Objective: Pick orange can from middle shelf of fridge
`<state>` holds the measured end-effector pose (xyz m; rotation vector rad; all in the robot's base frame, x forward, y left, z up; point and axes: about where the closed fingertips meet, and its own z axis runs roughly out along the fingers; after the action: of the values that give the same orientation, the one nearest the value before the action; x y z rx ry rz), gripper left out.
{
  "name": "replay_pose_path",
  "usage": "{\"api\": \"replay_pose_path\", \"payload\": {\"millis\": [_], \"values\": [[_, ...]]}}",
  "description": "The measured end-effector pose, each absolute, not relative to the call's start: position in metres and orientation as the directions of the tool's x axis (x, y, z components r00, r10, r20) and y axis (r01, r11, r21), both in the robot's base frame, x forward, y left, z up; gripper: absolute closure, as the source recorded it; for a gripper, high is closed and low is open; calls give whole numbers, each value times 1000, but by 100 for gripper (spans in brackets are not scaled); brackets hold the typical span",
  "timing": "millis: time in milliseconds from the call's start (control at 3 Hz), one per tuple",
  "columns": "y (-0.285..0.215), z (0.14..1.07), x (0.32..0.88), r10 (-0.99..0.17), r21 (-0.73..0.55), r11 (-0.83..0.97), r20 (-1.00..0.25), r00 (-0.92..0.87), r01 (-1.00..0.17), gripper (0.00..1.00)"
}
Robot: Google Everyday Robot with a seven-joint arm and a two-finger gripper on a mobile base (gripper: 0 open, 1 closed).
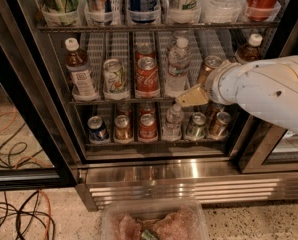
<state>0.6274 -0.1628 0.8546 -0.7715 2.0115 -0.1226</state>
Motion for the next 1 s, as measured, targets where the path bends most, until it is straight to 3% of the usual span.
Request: {"api": "replay_pose_path", "payload": {"millis": [1000], "values": [[-164, 849, 629, -581, -389, 792, -715, -388, -470, 0]]}}
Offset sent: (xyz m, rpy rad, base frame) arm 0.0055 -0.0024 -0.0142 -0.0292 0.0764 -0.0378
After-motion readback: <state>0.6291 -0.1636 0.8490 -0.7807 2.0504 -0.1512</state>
